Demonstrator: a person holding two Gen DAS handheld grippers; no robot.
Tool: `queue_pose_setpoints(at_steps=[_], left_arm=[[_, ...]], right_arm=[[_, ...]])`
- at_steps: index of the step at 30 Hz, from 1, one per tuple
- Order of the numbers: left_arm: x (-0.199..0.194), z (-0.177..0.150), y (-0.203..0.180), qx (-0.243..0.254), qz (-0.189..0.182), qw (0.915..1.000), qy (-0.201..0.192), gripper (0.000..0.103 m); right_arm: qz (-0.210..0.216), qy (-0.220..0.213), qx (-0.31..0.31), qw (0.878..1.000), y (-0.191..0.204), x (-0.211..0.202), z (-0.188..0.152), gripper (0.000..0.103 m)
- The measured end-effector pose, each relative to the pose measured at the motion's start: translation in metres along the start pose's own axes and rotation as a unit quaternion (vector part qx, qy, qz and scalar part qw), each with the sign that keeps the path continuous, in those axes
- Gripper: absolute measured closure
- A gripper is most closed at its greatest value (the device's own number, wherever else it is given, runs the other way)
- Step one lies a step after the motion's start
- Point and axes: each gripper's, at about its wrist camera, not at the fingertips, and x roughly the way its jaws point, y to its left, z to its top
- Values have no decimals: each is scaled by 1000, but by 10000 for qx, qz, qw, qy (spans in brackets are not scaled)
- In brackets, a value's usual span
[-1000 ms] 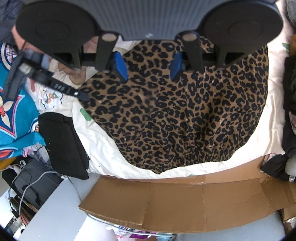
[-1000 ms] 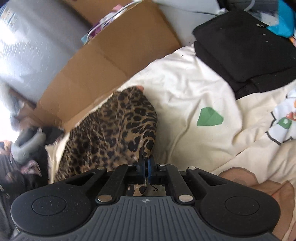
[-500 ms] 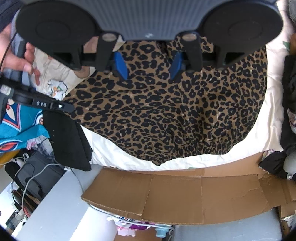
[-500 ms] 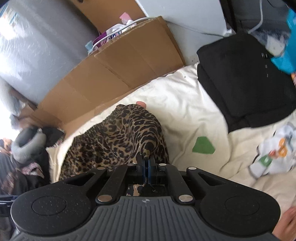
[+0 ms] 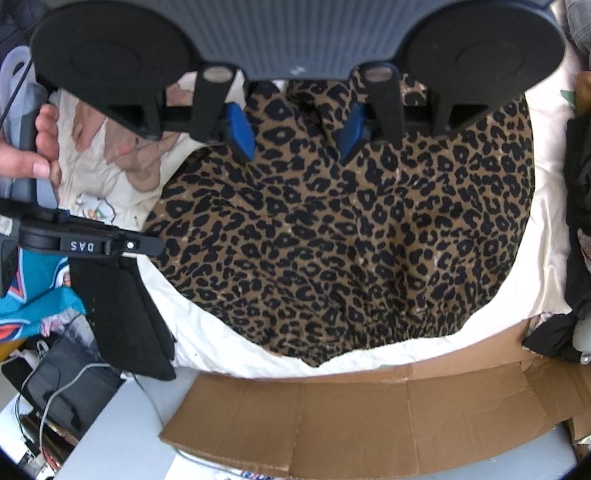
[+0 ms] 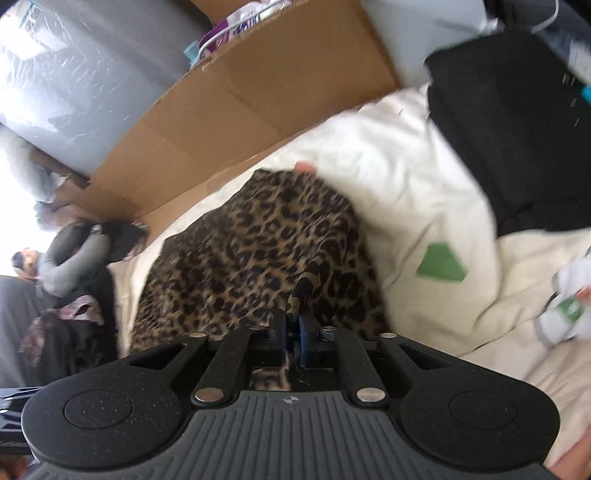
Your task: Fold clothes
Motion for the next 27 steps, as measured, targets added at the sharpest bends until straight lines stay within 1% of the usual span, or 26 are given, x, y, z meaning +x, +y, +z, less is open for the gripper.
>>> queue_pose_setpoints(at_steps=[1,2,10,16,17,20,22,25,27], left_arm=[[1,-1,0,11,11,10000,20,48],[2,-1,-1,22,22,10000,36,48],[-3,0,-15,182,-16,9998,-112,46],[5,-8,-16,281,36,9996,-5,46],[7,-10,-15,272,46,9996,28,46],[5,-13,-12,217,4,9998,54,46],[3,-13,-10,178,-46,9998,37,46],[3,-15,-11,156,-62,9999,5,46],[6,-17,-12,182,-48,9998,29,46]], right_arm=[[16,13,-13,10000,-2,4,-4,79],[31,26,-26,10000,-3,8,-7,76],[61,38,14,10000,-18,42,-37,76],[21,122,300,9995,-31,59,-60,76],[-7,128,262,9996,-32,58,-63,76],[194,57,97,9997,-31,49,-74,76],[238,-62,-39,9997,-29,40,-77,76],[345,-282,-165,9989,-26,27,-73,76],[361,-448,-147,9982,-27,19,-68,72]])
